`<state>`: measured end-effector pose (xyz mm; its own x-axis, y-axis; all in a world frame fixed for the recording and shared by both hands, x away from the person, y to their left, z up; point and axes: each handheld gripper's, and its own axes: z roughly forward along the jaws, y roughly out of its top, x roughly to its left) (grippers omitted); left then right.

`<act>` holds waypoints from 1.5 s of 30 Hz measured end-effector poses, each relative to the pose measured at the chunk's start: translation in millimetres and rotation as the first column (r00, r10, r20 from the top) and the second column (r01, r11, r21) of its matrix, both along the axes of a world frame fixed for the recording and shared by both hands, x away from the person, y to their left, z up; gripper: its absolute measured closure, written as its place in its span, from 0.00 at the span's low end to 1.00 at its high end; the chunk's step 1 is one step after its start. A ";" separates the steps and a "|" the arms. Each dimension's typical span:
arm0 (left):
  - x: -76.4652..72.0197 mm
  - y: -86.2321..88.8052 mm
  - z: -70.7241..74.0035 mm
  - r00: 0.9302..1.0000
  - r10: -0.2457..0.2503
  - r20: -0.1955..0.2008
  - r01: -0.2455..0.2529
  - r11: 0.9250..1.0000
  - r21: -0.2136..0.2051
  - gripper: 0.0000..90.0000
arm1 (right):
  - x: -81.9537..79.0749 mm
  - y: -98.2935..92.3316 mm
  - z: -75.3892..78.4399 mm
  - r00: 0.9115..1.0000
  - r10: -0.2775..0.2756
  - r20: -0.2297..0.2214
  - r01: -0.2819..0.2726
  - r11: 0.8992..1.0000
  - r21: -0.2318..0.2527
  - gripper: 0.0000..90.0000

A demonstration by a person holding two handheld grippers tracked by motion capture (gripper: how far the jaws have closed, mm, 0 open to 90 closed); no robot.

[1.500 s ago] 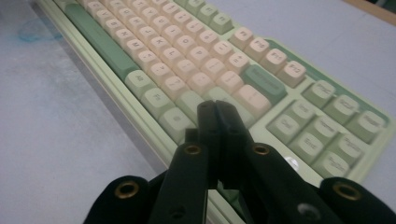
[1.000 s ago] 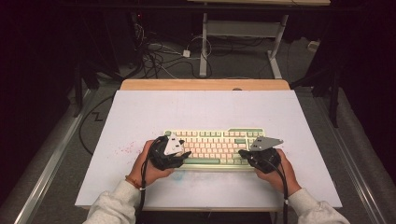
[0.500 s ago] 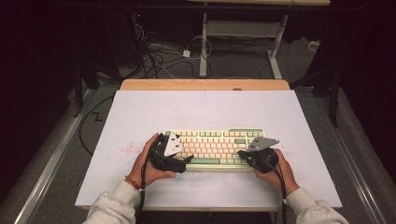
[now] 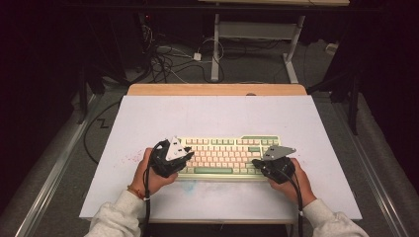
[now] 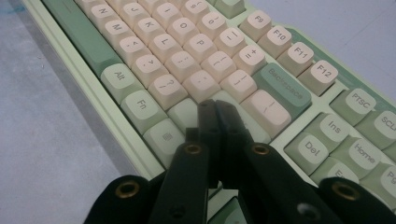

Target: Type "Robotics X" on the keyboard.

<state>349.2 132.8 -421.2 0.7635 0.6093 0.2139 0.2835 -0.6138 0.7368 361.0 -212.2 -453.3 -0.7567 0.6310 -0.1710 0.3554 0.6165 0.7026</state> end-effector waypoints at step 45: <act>13.7 -27.3 -26.7 0.989 -0.062 -0.133 0.082 0.985 0.150 0.96 | -2.3 2.1 0.4 1.000 -0.005 0.016 0.005 1.000 -0.020 1.00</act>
